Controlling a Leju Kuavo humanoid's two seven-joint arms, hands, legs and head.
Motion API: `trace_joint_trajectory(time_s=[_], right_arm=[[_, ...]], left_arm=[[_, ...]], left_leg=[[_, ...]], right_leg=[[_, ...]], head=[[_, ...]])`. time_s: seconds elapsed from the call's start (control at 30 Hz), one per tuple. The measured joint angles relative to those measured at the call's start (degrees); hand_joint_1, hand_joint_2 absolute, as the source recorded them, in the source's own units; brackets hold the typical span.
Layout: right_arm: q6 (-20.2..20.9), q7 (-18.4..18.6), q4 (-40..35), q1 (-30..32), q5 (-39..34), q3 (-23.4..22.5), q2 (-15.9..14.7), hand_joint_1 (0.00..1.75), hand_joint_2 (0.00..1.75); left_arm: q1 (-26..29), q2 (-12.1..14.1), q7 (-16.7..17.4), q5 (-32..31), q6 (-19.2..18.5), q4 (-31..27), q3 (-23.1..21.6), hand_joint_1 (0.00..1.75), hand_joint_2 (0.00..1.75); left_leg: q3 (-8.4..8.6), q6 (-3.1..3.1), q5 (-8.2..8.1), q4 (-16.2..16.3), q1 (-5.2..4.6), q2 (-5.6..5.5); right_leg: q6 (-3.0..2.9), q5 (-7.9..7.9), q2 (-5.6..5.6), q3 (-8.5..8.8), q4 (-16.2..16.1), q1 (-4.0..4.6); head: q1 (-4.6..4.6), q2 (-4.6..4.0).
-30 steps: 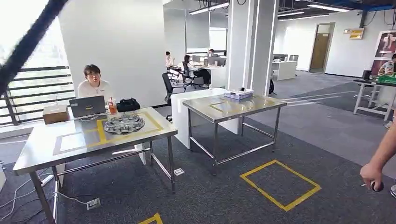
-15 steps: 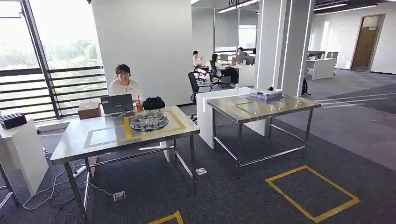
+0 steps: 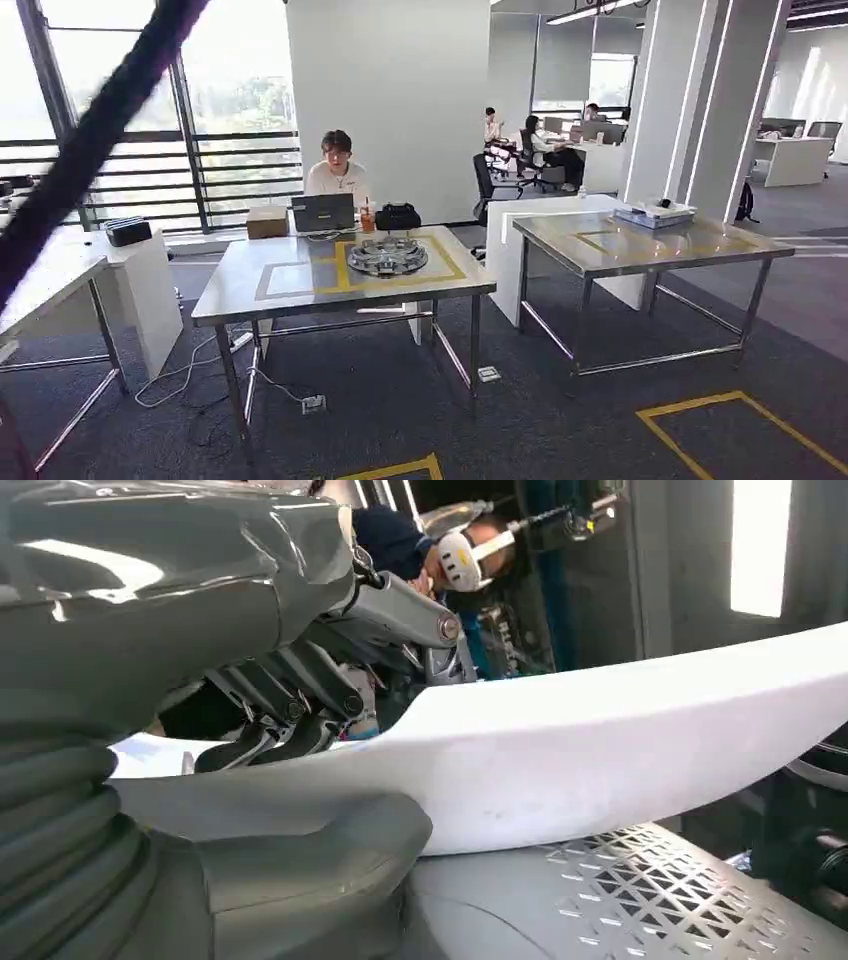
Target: Take the parts from the cabinet and place them on the table.
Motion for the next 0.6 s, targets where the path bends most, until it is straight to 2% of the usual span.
trace_joint_trajectory(time_s=[0.03,0.07,0.1,0.17,0.2,0.23,0.27,0.3,0.33,0.37,0.4,0.43,0.47,0.5,0.53,0.57,0.6], right_arm=[[0.00,0.00,0.00,0.03,0.00,-0.02,-0.02,0.00,0.00],[0.04,0.02,0.07,0.06,0.02,0.00,0.11,0.00,0.00],[0.09,0.00,0.13,-0.09,0.00,-0.02,0.13,0.00,0.00],[0.11,0.04,0.13,-0.62,0.02,-0.09,0.04,0.00,0.00],[0.13,0.07,0.13,-0.68,0.02,-0.09,0.13,0.00,0.00],[0.13,0.07,0.13,-0.61,0.02,-0.09,0.26,0.00,0.00],[0.11,0.04,0.13,-0.51,-0.02,-0.15,0.13,0.00,0.00],[0.07,-0.02,0.13,-0.43,-0.20,-0.24,0.13,0.00,0.00],[0.02,-0.07,0.13,-0.35,-0.26,-0.31,0.15,0.00,0.00],[0.02,-0.11,0.13,-0.31,-0.33,-0.33,0.13,0.00,0.00],[0.00,-0.13,0.13,-0.27,-0.33,-0.37,0.13,0.00,0.00],[0.00,-0.13,0.13,-0.26,-0.33,-0.37,0.13,0.00,0.00],[0.00,-0.13,0.13,-0.27,-0.33,-0.37,0.13,0.00,0.00],[0.00,-0.15,0.13,-0.30,-0.33,-0.37,0.13,0.00,0.00],[0.00,-0.17,0.13,-0.34,-0.35,-0.37,0.20,0.00,0.00],[0.00,-0.18,0.13,-0.32,-0.33,-0.37,0.35,0.00,0.00],[0.00,-0.20,0.13,-0.33,-0.35,-0.37,0.50,0.00,0.00]], left_arm=[[-0.01,-0.02,-0.09,0.04,-0.07,0.07,-0.04,1.75,1.75],[0.05,0.00,-0.13,0.04,-0.09,0.15,-0.07,1.75,1.75],[-0.04,-0.11,-0.20,0.11,-0.06,0.24,-0.07,1.75,1.75],[0.02,-0.07,-0.28,0.13,-0.07,0.24,-0.09,1.75,1.75],[0.02,-0.02,-0.35,0.13,-0.07,0.26,-0.11,1.75,1.75],[0.02,0.00,-0.46,0.11,-0.07,0.26,-0.11,1.75,1.75],[-0.08,0.02,-0.57,0.11,-0.04,0.24,-0.11,1.75,1.75],[-0.10,0.04,-0.61,0.04,-0.02,0.24,-0.11,1.75,1.75],[-0.04,0.09,-0.63,0.04,-0.02,0.24,-0.15,1.75,1.75],[-0.04,0.15,-0.63,0.02,-0.02,0.24,-0.17,1.75,1.75],[-0.03,0.20,-0.63,0.02,-0.02,0.26,-0.20,1.75,1.75],[-0.01,0.26,-0.63,0.02,-0.02,0.26,-0.22,1.75,1.75],[-0.01,0.28,-0.66,0.02,-0.02,0.24,-0.24,1.75,1.75],[-0.02,0.31,-0.66,0.02,-0.02,0.24,-0.24,1.75,1.75],[-0.06,0.31,-0.68,0.00,-0.02,0.22,-0.24,1.75,1.75],[-0.12,0.31,-0.68,0.00,0.00,0.22,-0.22,1.75,1.75],[-0.21,0.28,-0.68,-0.02,0.02,0.22,-0.24,1.75,1.75]], left_leg=[[-0.11,-0.57,-0.52,0.79,0.16,-0.75],[-0.47,-1.15,-0.97,1.36,-0.21,-1.34],[-0.85,-1.37,-1.19,1.99,-0.16,-1.68],[-1.07,-1.63,-1.01,1.69,0.12,-2.33],[-1.12,-1.79,-1.20,1.85,0.26,-2.68],[-1.53,-2.07,-1.72,2.93,0.19,-0.68],[-2.38,-2.39,-2.93,5.37,0.02,1.72],[-4.30,-2.60,-4.92,9.45,0.24,2.64],[-6.76,-2.69,-6.97,14.08,0.41,2.95],[-9.15,-2.77,-8.31,18.17,0.50,3.03],[-10.89,-2.82,-8.54,20.65,0.56,3.04],[-10.90,-2.72,-7.51,19.95,0.56,3.05],[-9.74,-2.50,-5.33,16.97,0.54,3.08],[-7.56,-2.11,-2.59,12.20,0.47,3.23],[-4.53,-1.20,0.35,6.01,0.13,3.94],[-3.06,-0.44,0.08,3.41,-0.43,5.28],[-2.87,-0.34,-0.37,2.55,-0.73,5.62]], right_leg=[[0.80,2.39,1.55,2.50,-5.74,-0.58],[0.15,1.90,2.76,2.40,-5.57,-0.21],[-0.84,1.88,2.43,2.76,-5.94,-0.38],[-1.73,1.79,1.74,2.76,-5.70,0.08],[-2.15,1.78,1.33,2.94,-5.80,-0.25],[-2.51,1.74,1.01,3.22,-5.93,-0.38],[-3.04,1.42,0.61,3.56,-5.94,-0.32],[-3.27,1.26,0.32,3.74,-5.94,-0.14],[-3.43,1.15,-0.07,3.77,-5.93,0.00],[-3.54,1.06,-0.44,3.77,-5.93,0.06],[-3.64,0.96,-0.84,3.82,-5.93,0.16],[-3.71,0.87,-1.13,3.96,-5.93,0.25],[-3.82,0.73,-1.37,4.17,-5.93,0.39],[-3.75,0.56,-1.52,4.48,-5.94,0.56],[-3.71,0.33,-1.72,4.89,-5.99,0.76],[-3.67,0.20,-1.90,5.06,-6.04,0.70],[-3.36,0.05,-2.09,4.92,-6.03,1.29]], head=[[0.06,0.00],[0.24,-0.02],[0.17,-0.04],[0.11,0.00],[0.00,0.00],[0.07,0.00],[-0.33,0.00],[-0.28,0.00],[-0.28,0.00],[-0.31,0.00],[-0.33,0.00],[-0.33,0.00],[-0.35,0.00],[-0.37,0.00],[-0.39,0.00],[-0.33,0.00],[-0.26,-0.04]])
